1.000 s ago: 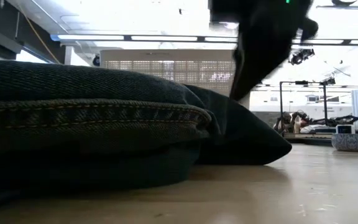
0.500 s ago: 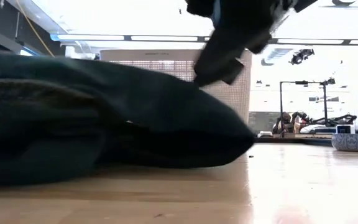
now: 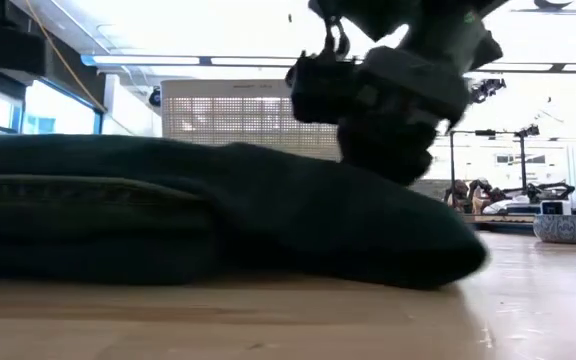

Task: Sort clothes
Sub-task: Put the dark blue pants into the white laundry bin

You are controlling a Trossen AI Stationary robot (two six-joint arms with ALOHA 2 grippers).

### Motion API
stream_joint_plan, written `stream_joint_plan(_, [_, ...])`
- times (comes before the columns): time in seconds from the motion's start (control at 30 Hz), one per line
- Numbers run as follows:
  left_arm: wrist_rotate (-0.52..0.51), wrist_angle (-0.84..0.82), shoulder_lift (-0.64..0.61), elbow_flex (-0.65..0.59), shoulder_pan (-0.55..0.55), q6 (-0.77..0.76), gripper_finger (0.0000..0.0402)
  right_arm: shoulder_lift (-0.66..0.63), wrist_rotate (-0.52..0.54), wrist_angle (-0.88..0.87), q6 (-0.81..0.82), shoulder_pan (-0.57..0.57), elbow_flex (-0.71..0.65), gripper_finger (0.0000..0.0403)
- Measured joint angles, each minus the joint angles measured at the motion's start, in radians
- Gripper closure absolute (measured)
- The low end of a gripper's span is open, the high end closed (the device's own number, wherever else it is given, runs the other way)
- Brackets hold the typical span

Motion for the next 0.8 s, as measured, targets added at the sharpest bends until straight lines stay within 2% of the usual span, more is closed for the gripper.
stream_joint_plan(0.13, [-0.113, 0.048, 0.0, 0.0, 0.039, 0.023, 0.0273, -0.021, 0.048, -0.054, 0.027, 0.059, -0.003, 0.0236])
stream_joint_plan(0.23, [-0.142, 0.053, -0.001, 0.019, 0.048, 0.043, 0.0273, -0.07, 0.096, -0.136, 0.067, 0.094, -0.008, 0.0236])
stream_joint_plan(0.4, [-0.182, -0.007, -0.003, 0.113, 0.018, 0.029, 0.0273, -0.186, 0.25, -0.244, 0.143, 0.168, -0.007, 0.0236])
stream_joint_plan(0.53, [-0.206, -0.038, -0.003, 0.154, -0.028, -0.073, 0.0273, -0.248, 0.388, -0.326, 0.228, 0.224, -0.007, 0.0236])
stream_joint_plan(0.67, [-0.153, -0.048, -0.003, 0.121, -0.066, -0.203, 0.0273, -0.273, 0.468, -0.417, 0.344, 0.268, -0.006, 0.0236])
stream_joint_plan(0.8, [0.002, -0.014, -0.003, 0.041, -0.077, -0.318, 0.0273, -0.266, 0.433, -0.501, 0.455, 0.291, -0.006, 0.0236])
